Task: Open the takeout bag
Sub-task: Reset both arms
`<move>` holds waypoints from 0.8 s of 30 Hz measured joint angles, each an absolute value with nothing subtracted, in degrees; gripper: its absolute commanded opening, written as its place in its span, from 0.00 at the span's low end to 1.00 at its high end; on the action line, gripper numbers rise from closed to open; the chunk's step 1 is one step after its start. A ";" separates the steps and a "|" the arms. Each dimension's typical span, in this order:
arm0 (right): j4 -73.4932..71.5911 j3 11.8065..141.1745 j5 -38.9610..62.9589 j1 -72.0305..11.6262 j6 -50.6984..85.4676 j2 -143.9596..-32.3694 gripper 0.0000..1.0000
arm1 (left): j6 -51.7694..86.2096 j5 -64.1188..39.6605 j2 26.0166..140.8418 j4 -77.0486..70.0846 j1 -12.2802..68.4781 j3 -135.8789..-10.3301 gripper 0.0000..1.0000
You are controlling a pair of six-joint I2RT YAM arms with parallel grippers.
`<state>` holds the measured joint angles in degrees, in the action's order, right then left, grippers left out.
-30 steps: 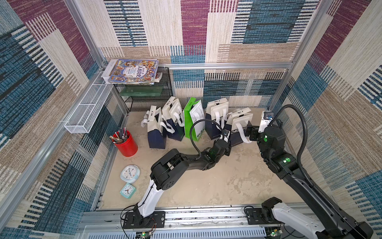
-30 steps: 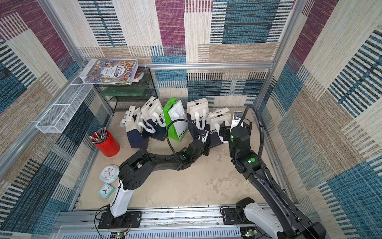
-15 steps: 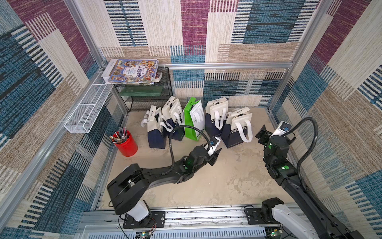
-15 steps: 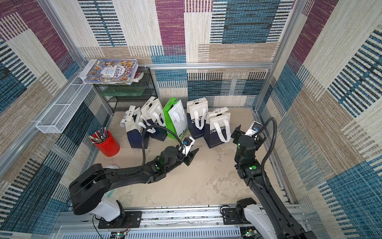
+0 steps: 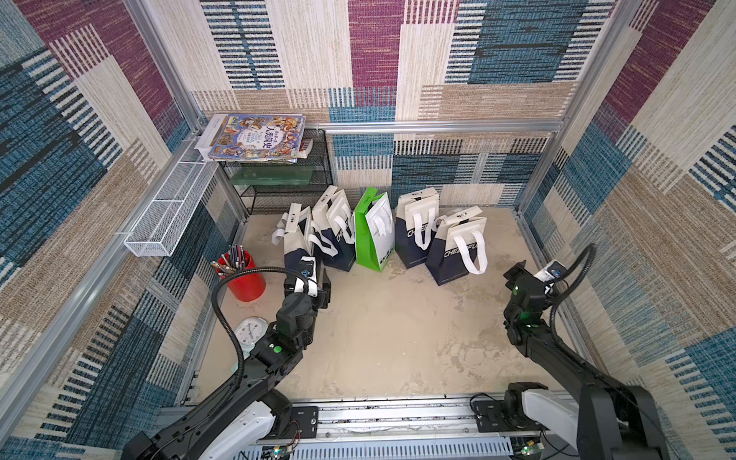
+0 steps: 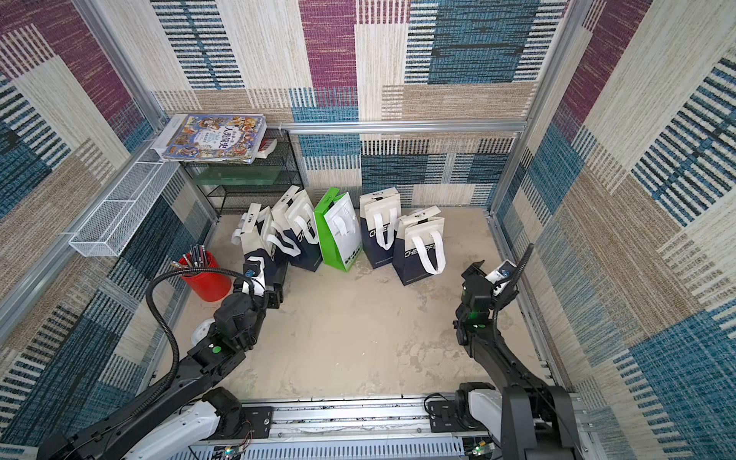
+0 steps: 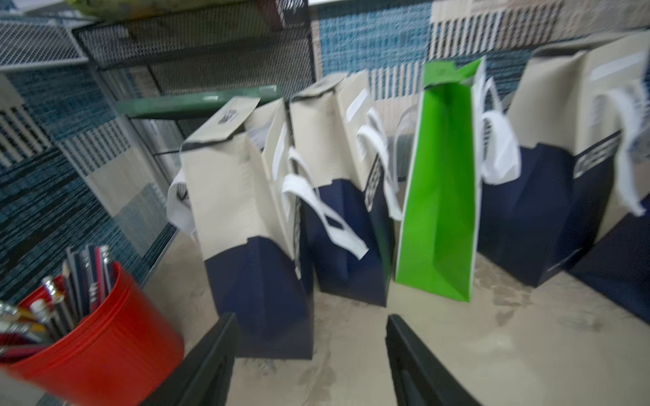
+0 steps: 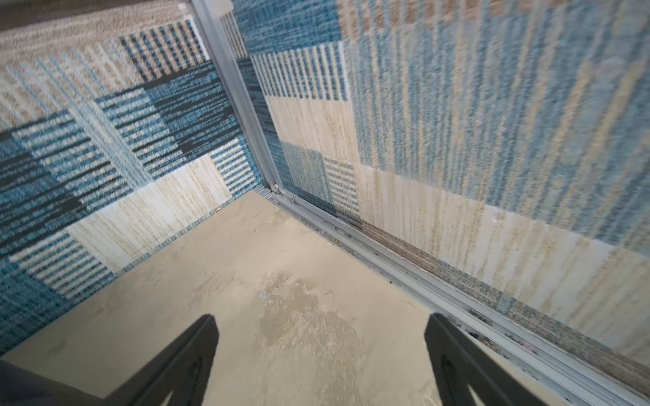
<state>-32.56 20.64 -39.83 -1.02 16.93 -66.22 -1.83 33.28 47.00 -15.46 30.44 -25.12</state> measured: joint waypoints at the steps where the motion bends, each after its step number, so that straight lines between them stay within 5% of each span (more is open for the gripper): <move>1: -34.54 20.71 -39.55 -1.32 15.55 -68.86 0.96 | -1.50 31.99 47.29 -15.05 28.21 -24.34 0.69; 13: -46.26 25.10 -24.58 -3.03 1.41 -78.54 0.96 | 4.23 23.22 60.47 -21.43 4.05 -24.34 0.68; 24: -49.28 17.39 -15.00 -3.64 -1.06 -72.05 0.96 | 5.61 19.11 68.60 -29.89 -0.49 -21.93 0.66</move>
